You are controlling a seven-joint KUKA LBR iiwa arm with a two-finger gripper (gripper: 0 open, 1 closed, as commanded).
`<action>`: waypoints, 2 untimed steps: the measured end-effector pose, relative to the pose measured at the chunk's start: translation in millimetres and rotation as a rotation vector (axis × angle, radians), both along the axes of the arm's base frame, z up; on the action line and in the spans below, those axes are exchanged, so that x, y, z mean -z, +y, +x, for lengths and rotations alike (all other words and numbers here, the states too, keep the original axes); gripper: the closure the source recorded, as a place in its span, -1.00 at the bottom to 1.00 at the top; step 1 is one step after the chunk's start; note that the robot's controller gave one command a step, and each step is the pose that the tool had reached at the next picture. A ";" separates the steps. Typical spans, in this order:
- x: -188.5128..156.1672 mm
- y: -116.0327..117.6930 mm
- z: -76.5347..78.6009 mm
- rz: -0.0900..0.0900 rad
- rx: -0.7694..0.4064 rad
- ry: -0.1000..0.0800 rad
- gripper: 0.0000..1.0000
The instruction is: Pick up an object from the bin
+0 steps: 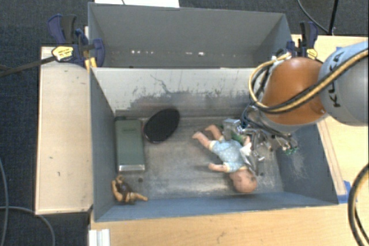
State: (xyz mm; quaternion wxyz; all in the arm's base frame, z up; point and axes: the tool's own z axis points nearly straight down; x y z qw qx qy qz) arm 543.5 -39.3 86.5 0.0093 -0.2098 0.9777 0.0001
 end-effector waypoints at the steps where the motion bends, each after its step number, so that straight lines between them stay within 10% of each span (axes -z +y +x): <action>1: 7.4 24.5 -9.9 -0.007 -0.257 -0.019 1.00; 2: 7.4 24.6 -10.0 -0.007 -0.256 -0.018 1.00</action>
Offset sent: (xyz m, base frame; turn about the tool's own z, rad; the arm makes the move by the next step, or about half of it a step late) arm 0.0000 0.0000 0.0000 0.0000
